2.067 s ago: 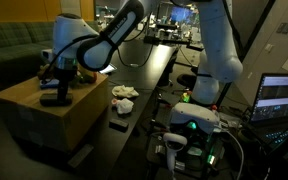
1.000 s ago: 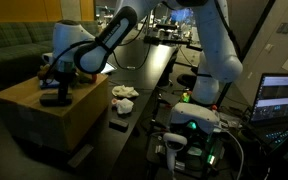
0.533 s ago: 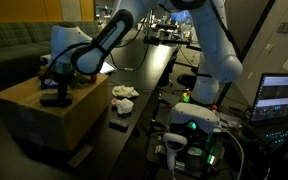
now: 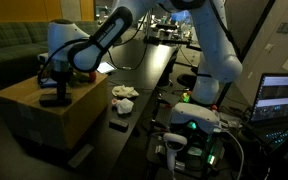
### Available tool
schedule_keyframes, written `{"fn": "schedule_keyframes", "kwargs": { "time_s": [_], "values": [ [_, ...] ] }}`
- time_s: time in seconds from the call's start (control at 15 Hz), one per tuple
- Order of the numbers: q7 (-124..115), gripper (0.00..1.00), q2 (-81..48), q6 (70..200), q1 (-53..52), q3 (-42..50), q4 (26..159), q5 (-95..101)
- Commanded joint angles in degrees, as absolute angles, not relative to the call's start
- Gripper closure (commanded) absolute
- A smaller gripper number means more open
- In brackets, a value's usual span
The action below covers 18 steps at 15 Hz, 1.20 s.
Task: Place the plastic and the towel from the box onto the table. Move the brown and red toys onto the box. Transfer the black object on the right of the box to the table. Put the blue object from the table onto the box. Pick up the black object from the box and position it on the table. Lastly, take the black object from the left side of the table and place it on the box.
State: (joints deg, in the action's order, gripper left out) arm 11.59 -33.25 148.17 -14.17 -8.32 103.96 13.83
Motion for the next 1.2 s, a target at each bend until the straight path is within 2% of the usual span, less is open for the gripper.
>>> {"fn": "schedule_keyframes", "kwargs": {
  "time_s": [0.0, 0.47, 1.13],
  "values": [
    [12.9, 0.67, -31.7, 145.9, -14.0, -8.6, 104.0, 14.3],
    [11.7, 0.67, -24.6, 146.6, -14.4, -8.9, 110.8, 14.5],
    [6.2, 0.67, -12.4, 151.6, -16.7, -11.7, 131.8, 15.4]
  ]
}}
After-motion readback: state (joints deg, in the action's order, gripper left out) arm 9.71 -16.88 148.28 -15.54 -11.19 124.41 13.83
